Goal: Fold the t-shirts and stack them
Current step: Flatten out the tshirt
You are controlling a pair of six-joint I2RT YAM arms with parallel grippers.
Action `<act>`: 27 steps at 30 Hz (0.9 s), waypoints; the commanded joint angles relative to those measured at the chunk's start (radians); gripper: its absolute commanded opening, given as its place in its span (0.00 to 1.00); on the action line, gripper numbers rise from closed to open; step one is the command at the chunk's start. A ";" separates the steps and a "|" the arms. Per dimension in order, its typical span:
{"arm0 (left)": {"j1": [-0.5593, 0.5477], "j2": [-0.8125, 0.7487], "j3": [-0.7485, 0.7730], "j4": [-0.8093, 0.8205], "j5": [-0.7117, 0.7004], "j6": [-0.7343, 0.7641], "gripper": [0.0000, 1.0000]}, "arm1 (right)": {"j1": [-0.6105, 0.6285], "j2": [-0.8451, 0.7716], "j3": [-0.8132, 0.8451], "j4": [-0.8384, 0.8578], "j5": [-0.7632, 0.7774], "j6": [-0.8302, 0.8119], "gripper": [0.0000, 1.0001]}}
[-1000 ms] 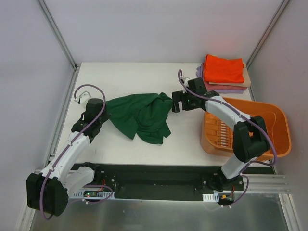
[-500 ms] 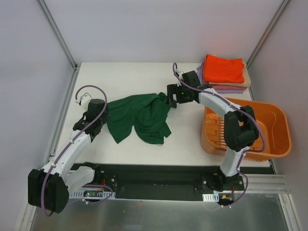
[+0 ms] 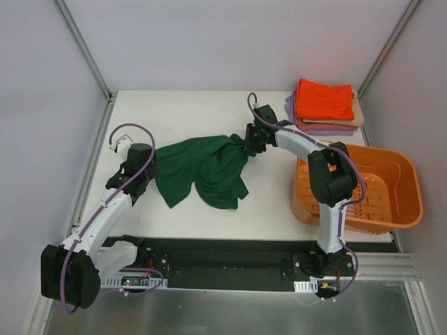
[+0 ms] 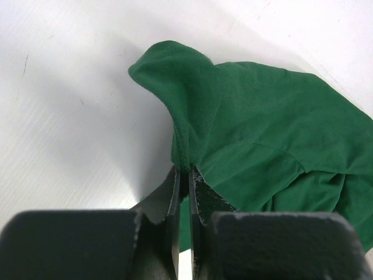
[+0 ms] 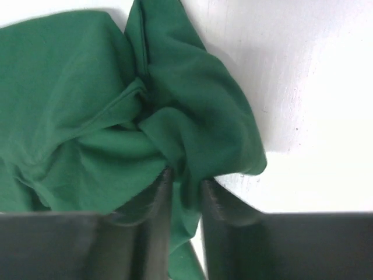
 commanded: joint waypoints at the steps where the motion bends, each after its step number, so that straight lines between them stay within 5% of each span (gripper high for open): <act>1: 0.019 -0.027 0.024 -0.006 -0.011 0.013 0.00 | 0.000 -0.059 0.011 0.069 0.020 -0.009 0.16; 5: 0.037 -0.061 0.108 -0.006 -0.030 0.031 0.00 | -0.012 -0.157 0.062 0.027 0.054 -0.139 0.01; 17: 0.117 -0.082 0.694 -0.006 -0.089 0.240 0.00 | -0.070 -0.551 0.306 -0.135 0.060 -0.408 0.02; 27: 0.117 -0.239 0.886 -0.006 -0.055 0.312 0.00 | -0.070 -0.854 0.376 -0.152 -0.129 -0.432 0.01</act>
